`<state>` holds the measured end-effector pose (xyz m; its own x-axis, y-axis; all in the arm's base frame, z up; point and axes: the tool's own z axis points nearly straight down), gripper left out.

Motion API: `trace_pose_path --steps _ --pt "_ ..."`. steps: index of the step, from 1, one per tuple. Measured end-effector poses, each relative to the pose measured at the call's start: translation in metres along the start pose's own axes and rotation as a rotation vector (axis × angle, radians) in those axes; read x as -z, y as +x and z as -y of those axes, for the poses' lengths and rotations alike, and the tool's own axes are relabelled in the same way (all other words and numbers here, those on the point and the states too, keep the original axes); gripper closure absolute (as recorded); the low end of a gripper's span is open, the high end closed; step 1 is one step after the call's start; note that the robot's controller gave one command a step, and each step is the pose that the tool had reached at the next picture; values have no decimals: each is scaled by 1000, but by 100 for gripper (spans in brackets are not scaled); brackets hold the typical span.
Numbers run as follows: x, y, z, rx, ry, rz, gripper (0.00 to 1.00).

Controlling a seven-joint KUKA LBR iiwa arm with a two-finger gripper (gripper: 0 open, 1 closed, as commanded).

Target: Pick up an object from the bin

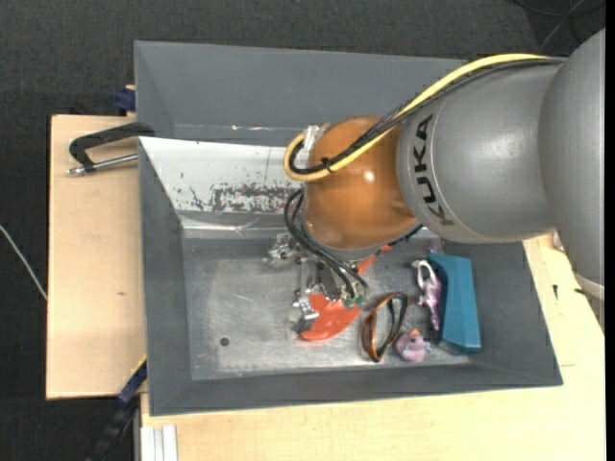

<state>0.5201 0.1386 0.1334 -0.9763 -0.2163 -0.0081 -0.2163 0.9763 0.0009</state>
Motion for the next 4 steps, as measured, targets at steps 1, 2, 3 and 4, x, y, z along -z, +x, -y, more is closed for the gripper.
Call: trace_pose_path --steps 1,2,3,4 --pt "-25 11 13 13 1 -15 0" --pt "-15 23 33 -75 0 -7 0" --pt "-50 24 61 -126 0 -5 0" --pt "-58 48 104 -135 0 -11 100"
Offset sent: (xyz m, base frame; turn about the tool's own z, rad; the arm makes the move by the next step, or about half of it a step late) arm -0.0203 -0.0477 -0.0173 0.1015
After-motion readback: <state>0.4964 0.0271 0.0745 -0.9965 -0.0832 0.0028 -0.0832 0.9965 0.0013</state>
